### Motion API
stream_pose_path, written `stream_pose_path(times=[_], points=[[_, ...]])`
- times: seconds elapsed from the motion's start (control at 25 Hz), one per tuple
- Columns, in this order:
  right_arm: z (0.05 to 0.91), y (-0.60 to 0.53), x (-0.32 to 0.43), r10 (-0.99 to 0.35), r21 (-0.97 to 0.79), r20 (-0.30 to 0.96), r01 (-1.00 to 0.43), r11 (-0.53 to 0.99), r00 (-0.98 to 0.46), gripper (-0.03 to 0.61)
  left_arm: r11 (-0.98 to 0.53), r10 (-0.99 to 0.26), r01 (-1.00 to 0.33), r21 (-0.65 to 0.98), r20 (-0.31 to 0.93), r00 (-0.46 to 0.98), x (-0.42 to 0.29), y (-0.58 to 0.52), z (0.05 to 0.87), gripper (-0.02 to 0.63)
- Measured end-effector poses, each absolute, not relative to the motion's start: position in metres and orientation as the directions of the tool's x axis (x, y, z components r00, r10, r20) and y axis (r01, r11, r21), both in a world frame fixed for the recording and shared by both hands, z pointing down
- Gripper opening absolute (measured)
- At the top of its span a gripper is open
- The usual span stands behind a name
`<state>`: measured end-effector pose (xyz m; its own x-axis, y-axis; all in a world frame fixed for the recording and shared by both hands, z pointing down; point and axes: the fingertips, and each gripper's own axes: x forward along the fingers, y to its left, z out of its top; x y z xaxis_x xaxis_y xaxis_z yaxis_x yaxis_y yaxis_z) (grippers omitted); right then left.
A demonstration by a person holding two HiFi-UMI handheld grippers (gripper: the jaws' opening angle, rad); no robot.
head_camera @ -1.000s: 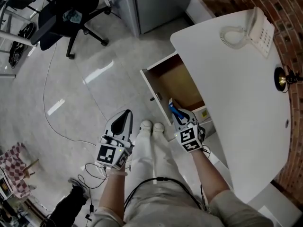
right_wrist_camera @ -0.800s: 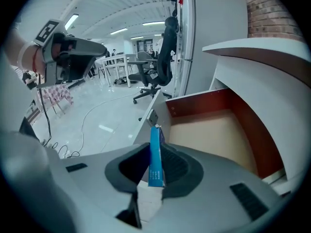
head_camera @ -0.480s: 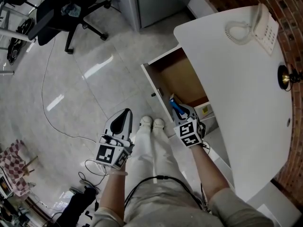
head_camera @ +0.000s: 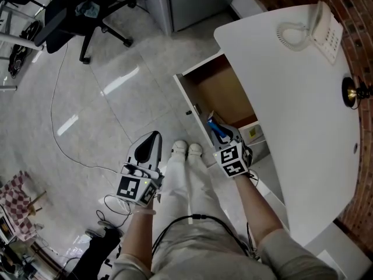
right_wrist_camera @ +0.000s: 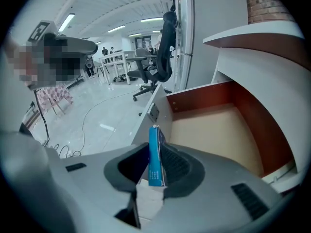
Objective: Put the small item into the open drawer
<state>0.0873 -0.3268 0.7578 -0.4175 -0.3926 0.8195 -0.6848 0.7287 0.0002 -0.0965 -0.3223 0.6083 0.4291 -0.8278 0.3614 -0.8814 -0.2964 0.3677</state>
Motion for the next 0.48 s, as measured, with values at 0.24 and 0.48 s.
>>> stream_pose_path(times=[0.24, 0.48], points=[[0.751, -0.318, 0.085, -0.388, -0.009, 0.816, -0.681, 0.732, -0.428, 0.098, -0.305, -0.828, -0.878, 0.369, 0.353, 0.436, -0.097, -0.324, 0.602, 0.005], [0.732, -0.318, 0.085, -0.42, -0.013, 0.794, -0.702, 0.712, -0.44, 0.092, -0.338, -0.82, -0.87, 0.359, 0.341, 0.459, -0.092, -0.33, 0.592, 0.005]])
